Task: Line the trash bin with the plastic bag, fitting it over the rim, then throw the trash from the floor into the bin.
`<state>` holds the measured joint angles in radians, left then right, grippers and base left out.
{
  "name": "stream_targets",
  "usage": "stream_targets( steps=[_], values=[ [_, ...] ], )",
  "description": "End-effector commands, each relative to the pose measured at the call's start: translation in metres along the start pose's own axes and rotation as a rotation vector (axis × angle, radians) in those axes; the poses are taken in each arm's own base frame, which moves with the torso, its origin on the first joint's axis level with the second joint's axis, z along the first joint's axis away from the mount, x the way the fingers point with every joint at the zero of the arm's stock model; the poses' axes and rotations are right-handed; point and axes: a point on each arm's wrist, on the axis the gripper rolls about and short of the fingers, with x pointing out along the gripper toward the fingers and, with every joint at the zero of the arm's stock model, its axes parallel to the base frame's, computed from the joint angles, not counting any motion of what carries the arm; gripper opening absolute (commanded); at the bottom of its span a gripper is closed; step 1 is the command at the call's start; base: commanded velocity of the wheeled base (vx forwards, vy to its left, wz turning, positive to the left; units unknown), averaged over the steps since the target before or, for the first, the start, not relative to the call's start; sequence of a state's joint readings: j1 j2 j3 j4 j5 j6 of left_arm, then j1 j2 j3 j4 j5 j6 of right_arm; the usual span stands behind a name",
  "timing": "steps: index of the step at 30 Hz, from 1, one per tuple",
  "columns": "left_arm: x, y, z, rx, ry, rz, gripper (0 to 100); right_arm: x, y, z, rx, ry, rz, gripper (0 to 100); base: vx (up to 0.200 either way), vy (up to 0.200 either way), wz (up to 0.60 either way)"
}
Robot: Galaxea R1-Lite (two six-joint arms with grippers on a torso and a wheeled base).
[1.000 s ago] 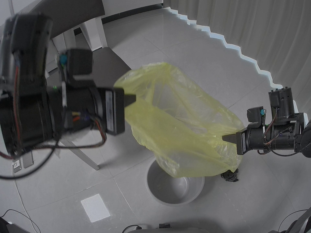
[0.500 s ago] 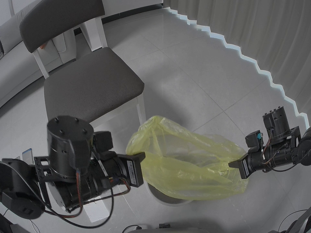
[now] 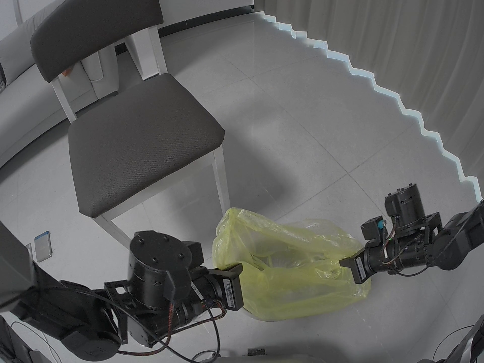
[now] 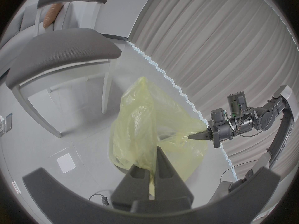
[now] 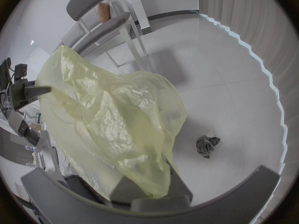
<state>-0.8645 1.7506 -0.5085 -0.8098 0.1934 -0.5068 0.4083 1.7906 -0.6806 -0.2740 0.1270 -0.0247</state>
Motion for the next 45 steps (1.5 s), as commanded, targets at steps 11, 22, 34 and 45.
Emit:
stream_targets(
  steps=[11,22,34,45],
  values=[
    [0.011,0.027,-0.033,0.005,0.132,-0.007,0,0.037,-0.005,-0.027,-0.007,0.124,0.006,0,0.0,0.0,0.0],
    [0.001,0.046,-0.055,-0.009,0.231,0.026,0,0.041,0.005,-0.037,-0.024,0.164,0.027,0,0.0,0.0,0.0],
    [0.042,0.078,-0.086,-0.024,0.193,0.036,0,0.076,-0.002,-0.042,-0.011,0.192,0.012,0,0.0,0.0,0.0],
    [0.037,0.096,-0.086,-0.004,0.136,0.015,0,0.081,-0.014,-0.032,-0.034,0.13,-0.008,0,0.0,0.0,0.0]
  ],
)
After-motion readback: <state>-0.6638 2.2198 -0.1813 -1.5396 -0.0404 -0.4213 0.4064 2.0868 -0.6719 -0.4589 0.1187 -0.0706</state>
